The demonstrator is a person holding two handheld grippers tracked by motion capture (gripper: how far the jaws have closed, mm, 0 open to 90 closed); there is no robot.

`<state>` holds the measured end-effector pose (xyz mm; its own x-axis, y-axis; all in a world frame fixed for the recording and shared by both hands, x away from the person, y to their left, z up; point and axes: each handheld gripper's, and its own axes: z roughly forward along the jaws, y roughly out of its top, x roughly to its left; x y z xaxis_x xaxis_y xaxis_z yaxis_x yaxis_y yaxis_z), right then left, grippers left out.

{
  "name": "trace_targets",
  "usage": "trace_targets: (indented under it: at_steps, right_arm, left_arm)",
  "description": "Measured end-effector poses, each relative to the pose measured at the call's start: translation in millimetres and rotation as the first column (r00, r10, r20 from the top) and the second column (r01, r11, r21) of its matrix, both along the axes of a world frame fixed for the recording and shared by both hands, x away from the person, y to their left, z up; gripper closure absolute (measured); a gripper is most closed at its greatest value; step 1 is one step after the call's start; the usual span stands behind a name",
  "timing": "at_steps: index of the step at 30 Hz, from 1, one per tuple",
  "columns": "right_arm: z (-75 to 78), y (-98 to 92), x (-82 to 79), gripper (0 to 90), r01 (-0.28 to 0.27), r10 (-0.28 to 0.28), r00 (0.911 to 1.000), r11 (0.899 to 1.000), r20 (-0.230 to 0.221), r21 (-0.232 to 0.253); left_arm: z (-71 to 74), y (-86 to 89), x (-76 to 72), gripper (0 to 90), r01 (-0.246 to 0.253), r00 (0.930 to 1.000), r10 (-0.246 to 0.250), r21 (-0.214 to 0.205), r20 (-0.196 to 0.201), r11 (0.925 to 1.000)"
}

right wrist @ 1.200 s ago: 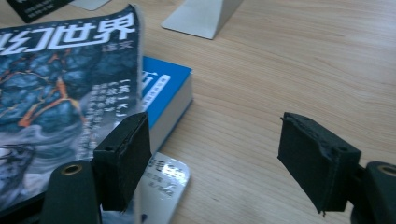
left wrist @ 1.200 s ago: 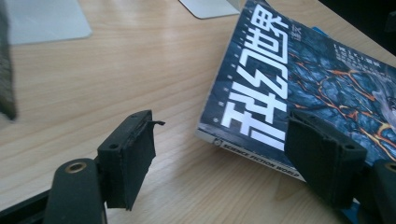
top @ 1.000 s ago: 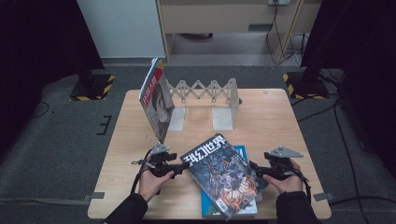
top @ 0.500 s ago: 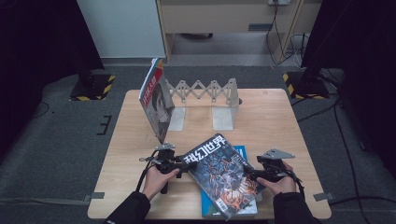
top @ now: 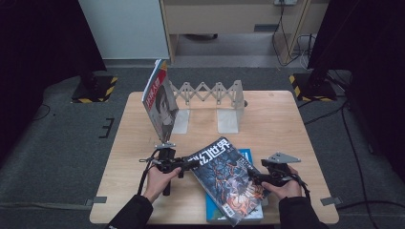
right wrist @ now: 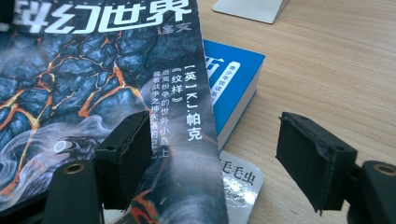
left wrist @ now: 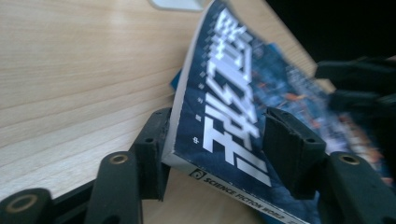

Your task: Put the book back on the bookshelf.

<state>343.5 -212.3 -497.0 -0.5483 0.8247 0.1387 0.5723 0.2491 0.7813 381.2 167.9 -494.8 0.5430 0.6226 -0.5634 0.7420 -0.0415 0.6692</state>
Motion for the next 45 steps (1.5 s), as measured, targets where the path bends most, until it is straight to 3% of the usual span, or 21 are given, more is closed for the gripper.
trace_targets:
  at_steps: [3,6,10,14,16,21,25,29,34,38,40,42,43,45]
  right_arm:
    - [-0.8,-0.3,0.4,26.7,-0.003,0.003,1.0,1.0,0.003,0.006]
    - [-1.3,-0.5,0.1,26.7,-0.001,0.001,1.0,1.0,0.003,0.011]
    - [-2.4,2.0,0.3,26.7,-0.01,0.01,0.9999,1.0,0.004,0.023]
    - [-2.5,2.7,0.5,26.6,-0.021,0.021,0.9998,1.0,0.005,0.02]
    - [-3.0,2.1,0.5,26.5,-0.02,0.02,0.9998,0.999,0.003,0.026]
    - [-2.6,2.4,0.4,25.9,-0.016,0.016,0.9999,1.0,0.002,0.024]
    - [-1.9,4.8,0.0,25.9,-0.011,0.011,0.9999,1.0,0.0,0.023]
    - [-0.8,9.1,0.1,26.2,-0.01,0.01,0.9997,1.0,0.022,-0.005]
    - [-0.1,11.4,2.1,26.6,0.002,-0.002,0.9993,1.0,0.037,-0.016]
    - [-0.4,11.9,3.5,26.7,0.013,-0.012,0.9991,1.0,0.041,-0.014]
    - [0.2,12.3,3.0,26.9,0.014,-0.014,0.999,1.0,0.042,-0.017]
    - [1.3,12.8,2.1,27.1,0.009,-0.008,0.9989,1.0,0.045,-0.02]
    - [2.7,14.2,0.5,27.2,0.002,-0.001,0.999,1.0,0.045,-0.014]
    - [2.4,16.1,0.1,27.3,-0.006,0.007,0.9991,1.0,0.043,-0.016]
  left_arm:
    - [5.0,0.9,-0.3,49.2,-0.004,0.9999,0.004,-0.03,-0.01,0.9995]
    - [5.4,0.6,1.8,51.6,0.001,0.9998,-0.001,-0.017,-0.019,0.9998]
    - [0.4,-1.2,14.0,51.9,-0.005,0.9986,0.003,-0.046,-0.053,0.9989]
    - [0.2,-1.3,18.1,54.6,-0.003,0.9981,0.0,-0.043,-0.062,0.9991]
    - [0.6,-0.3,17.3,60.4,0.001,0.9988,-0.002,-0.019,-0.049,0.9998]
    - [6.9,3.5,0.9,59.9,0.034,0.9988,-0.033,0.023,-0.037,0.9991]
    - [7.3,7.6,-8.1,60.3,0.038,0.9983,-0.037,0.034,-0.045,0.9987]
    - [11.6,13.3,-13.5,65.9,0.021,0.9979,-0.022,-0.003,-0.062,0.9998]
    - [13.7,16.8,-13.7,67.1,0.004,0.9988,-0.003,0.003,-0.05,1.0]
    - [5.6,24.4,-14.7,66.5,-0.013,0.9967,0.012,-0.004,-0.08,0.9999]
    - [2.3,25.8,-16.3,64.4,-0.015,0.997,0.015,-0.002,-0.076,0.9999]
    - [1.2,25.9,-16.9,62.0,-0.004,0.9983,0.007,0.05,-0.058,0.9987]
    - [-2.1,23.8,-18.5,58.2,0.008,0.9997,-0.005,0.126,-0.025,0.9921]
    - [-5.4,23.7,-19.1,54.0,0.014,0.9995,-0.01,0.13,-0.031,0.9914]
